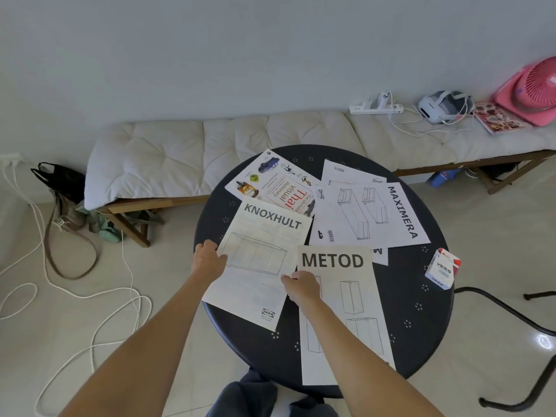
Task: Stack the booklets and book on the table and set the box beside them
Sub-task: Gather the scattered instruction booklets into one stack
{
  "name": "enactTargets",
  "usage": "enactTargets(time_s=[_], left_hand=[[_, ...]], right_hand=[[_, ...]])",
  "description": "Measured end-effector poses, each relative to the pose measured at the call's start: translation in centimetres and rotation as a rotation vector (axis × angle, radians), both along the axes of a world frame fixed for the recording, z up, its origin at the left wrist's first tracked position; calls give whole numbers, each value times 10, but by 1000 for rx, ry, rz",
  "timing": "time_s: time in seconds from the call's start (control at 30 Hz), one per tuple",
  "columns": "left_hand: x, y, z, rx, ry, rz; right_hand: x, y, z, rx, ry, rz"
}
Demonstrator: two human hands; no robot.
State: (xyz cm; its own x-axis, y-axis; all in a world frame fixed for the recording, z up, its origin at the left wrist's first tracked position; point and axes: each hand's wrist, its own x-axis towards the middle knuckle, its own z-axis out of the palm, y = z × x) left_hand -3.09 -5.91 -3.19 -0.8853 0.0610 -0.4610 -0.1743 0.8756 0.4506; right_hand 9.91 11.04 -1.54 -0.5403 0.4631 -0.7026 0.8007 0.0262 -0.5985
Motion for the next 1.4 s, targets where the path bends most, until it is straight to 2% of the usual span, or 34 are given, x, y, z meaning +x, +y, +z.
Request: enactTargets(time_s=[0.1, 0.4, 0.57, 0.7, 1.0, 1.4], left_hand=[[-5, -5, -2, 17, -15, 6], [-18, -12, -6, 166, -115, 52], [-22, -26, 0, 269, -191, 83], [-26, -36, 12, 328, -277, 78], [-13, -21, 29, 582, -531, 102], [59, 66, 41, 558, -524, -26]], right_hand=[[-5, -7, 0, 53, -50, -77], [-14, -11, -8, -45, -69, -270], [-17, -12, -6, -89, -55, -277], [-23, -14, -4, -216, 41, -265], [-8, 43, 18, -27, 172, -54], [77, 128, 21, 61, 116, -196]])
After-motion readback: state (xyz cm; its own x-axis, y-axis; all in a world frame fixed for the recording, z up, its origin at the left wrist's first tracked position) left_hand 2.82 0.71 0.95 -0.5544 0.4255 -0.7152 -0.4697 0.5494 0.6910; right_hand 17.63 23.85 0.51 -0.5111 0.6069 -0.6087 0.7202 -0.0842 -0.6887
